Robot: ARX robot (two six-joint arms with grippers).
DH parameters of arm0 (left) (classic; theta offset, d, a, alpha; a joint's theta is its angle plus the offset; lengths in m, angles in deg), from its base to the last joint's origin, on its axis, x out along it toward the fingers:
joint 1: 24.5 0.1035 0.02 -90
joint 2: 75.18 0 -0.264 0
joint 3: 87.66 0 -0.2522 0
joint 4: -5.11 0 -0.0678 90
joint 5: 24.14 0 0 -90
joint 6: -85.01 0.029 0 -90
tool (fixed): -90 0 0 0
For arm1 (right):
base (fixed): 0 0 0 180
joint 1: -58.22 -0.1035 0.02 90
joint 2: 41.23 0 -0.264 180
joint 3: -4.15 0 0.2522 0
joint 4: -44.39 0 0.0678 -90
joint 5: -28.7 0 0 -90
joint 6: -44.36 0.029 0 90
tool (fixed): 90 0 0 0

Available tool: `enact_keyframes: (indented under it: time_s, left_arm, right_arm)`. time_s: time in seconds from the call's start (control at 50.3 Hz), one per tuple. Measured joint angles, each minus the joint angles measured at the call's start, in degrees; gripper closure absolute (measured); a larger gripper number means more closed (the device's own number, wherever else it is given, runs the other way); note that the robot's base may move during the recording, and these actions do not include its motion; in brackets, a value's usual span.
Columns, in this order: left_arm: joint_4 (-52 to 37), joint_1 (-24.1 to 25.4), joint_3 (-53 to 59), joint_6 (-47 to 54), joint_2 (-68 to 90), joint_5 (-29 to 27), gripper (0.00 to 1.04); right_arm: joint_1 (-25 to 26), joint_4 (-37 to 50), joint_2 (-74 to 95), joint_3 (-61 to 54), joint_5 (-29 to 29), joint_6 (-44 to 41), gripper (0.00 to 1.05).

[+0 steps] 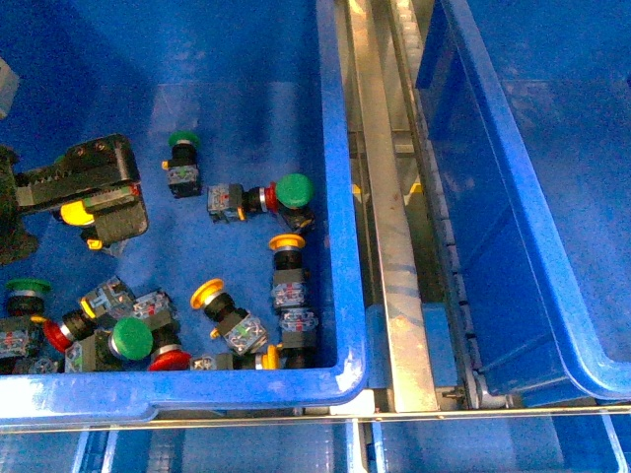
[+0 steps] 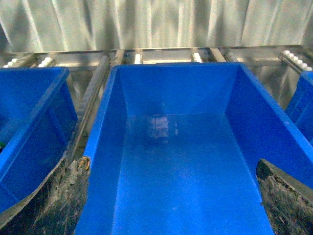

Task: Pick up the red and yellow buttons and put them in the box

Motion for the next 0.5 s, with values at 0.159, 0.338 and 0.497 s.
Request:
enact_keyframes:
  time_s: [0.159,0.338,0.497]
  left_arm:
    - [-2.3,4.7,-4.9,2.3,9.3,-0.4,0.08]
    - [-4.0,7.3,-9.8,5.6,16.3,0.5,0.08]
    - [-4.9,8.0,-13.5,7.7,20.8,1.6,0.08]
  right_arm:
    - [0.0,0.0,0.0,0.0,0.0,0.0,0.06]
    - [0.0,0.0,0.0,0.0,0.0,0.0,0.06]
    - [0.0,0.0,0.0,0.0,0.0,0.0,0.06]
